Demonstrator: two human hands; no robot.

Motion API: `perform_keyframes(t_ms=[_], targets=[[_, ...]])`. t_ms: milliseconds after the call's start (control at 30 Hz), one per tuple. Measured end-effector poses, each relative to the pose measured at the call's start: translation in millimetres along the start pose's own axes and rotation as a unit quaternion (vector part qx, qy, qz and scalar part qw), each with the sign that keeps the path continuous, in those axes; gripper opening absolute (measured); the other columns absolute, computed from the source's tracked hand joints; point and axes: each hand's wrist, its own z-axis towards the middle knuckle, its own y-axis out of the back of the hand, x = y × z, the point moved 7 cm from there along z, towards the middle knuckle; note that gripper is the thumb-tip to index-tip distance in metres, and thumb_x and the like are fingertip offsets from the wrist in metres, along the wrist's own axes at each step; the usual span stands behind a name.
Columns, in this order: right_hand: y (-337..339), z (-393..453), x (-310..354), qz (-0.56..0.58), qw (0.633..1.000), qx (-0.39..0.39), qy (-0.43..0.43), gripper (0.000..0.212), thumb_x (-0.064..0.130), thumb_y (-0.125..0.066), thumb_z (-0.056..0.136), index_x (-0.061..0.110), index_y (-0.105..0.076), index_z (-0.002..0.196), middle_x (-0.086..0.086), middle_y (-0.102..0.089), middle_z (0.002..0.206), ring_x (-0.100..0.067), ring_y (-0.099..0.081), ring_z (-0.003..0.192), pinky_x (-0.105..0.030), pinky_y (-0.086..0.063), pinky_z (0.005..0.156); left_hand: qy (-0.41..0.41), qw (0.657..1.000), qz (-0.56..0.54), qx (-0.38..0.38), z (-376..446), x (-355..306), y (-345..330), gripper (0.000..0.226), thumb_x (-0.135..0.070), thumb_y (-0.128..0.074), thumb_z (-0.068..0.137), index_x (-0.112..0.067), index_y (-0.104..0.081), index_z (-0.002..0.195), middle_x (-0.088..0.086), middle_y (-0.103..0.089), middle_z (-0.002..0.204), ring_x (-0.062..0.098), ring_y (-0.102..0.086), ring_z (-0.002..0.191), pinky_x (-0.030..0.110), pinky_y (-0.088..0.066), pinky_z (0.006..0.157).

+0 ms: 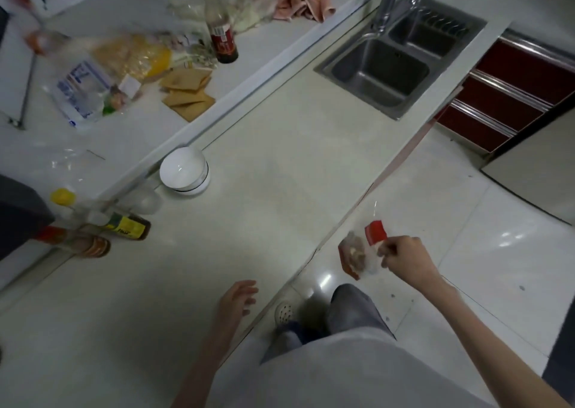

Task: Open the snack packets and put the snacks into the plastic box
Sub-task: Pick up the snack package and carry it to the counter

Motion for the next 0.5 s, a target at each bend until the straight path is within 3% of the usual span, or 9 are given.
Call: perform_keyframes(t_ms=[300,500], targets=[[42,113,124,0.012,0.991,0.042,0.13,0.022,-0.005,-0.052,0.067,0.007,-0.07,0.069,-0.002,-0.069,0.066,-0.024,-0.067,0.071,-0.034,-0.055,0.068,-0.054,0.998,-0.027,-0.022,53,-108,-32,0.026,0.006,-0.045,0.094,-0.01,-0.063,0.105,0.004,-0.066,0.094,0.015,-0.058,0.072,0.023,-0.042,0.061],[38,175,188,-0.017,0.968,0.139,0.207,0.02,-0.004,-0.05,0.064,-0.005,-0.067,0.074,-0.02,-0.071,0.076,-0.034,-0.067,0.077,-0.041,-0.056,0.069,-0.052,0.997,-0.051,-0.04,73,-177,-67,0.03,0.007,-0.043,0.092,-0.014,-0.062,0.102,0.001,-0.066,0.092,0.012,-0.057,0.072,0.022,-0.041,0.061]])
